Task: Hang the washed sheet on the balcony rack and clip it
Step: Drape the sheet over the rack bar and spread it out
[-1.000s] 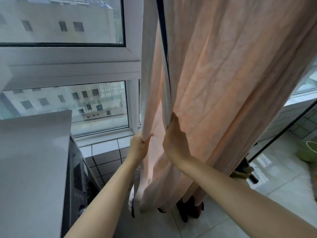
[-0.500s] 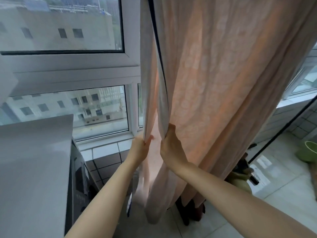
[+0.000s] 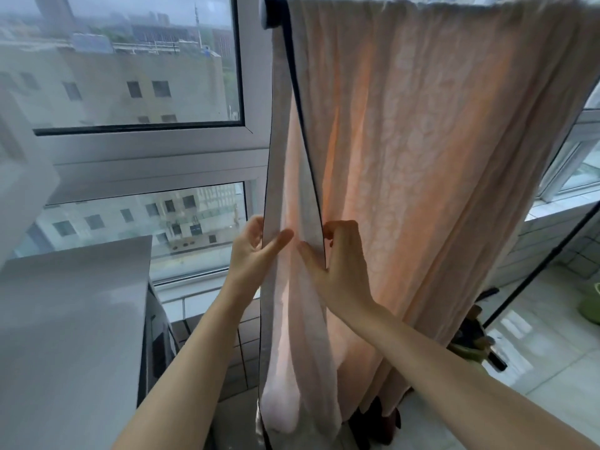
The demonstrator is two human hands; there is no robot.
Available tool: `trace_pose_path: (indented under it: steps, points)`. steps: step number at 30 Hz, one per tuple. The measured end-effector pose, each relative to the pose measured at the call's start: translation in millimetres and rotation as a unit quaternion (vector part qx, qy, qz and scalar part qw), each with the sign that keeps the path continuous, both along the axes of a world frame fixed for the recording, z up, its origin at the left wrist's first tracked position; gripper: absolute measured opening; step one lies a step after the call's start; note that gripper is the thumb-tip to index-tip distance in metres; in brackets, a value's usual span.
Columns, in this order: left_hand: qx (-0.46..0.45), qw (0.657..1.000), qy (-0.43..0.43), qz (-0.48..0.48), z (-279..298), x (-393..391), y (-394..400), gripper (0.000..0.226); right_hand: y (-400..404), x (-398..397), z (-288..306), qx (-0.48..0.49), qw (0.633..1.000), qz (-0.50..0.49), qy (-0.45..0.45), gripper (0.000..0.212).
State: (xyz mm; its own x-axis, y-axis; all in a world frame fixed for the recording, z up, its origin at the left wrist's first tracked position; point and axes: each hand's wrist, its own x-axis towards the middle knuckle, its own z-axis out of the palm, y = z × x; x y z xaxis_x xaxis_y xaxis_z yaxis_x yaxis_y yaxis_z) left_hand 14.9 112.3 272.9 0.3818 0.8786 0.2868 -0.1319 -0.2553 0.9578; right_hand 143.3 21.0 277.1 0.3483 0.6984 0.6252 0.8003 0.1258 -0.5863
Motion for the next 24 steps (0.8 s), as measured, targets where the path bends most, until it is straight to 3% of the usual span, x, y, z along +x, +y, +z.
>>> trace_pose_path:
  steps: [3, 6, 10, 13, 15, 18, 24]
  points:
    - [0.017, 0.999, -0.035, 0.002, 20.8, 3.1, -2.2, 0.019, -0.9, -1.9, 7.3, -0.009, 0.999, 0.023, -0.03, 0.015]
    - [0.05, 0.997, -0.046, 0.039, 27.7, 3.6, 0.4, 0.008, -1.6, 0.3, 10.1, -0.035, 0.998, 0.026, -0.035, 0.018]
    - [0.103, 0.981, -0.034, 0.158, 19.9, -0.6, 0.9, 0.02, -14.6, 0.9, 11.2, -0.039, 0.995, 0.018, -0.092, 0.022]
    - [0.125, 0.984, -0.021, 0.125, 15.5, 0.5, -8.2, 0.035, -20.4, -5.7, 6.9, -0.073, 0.987, 0.067, -0.124, 0.006]
    - [0.131, 0.985, -0.042, 0.101, 24.9, 1.2, -11.1, 0.041, -20.0, -9.9, 8.4, -0.075, 0.985, 0.105, -0.11, 0.007]
    - [0.153, 0.983, -0.068, 0.08, 52.0, 1.3, -10.5, 0.043, -16.7, -9.4, 23.3, -0.012, 0.987, 0.112, -0.118, 0.015]
    - [0.198, 0.973, -0.068, 0.094, 111.8, 8.1, -8.4, 0.007, 8.8, 16.2, 91.8, 0.107, 0.975, 0.056, -0.184, 0.021]
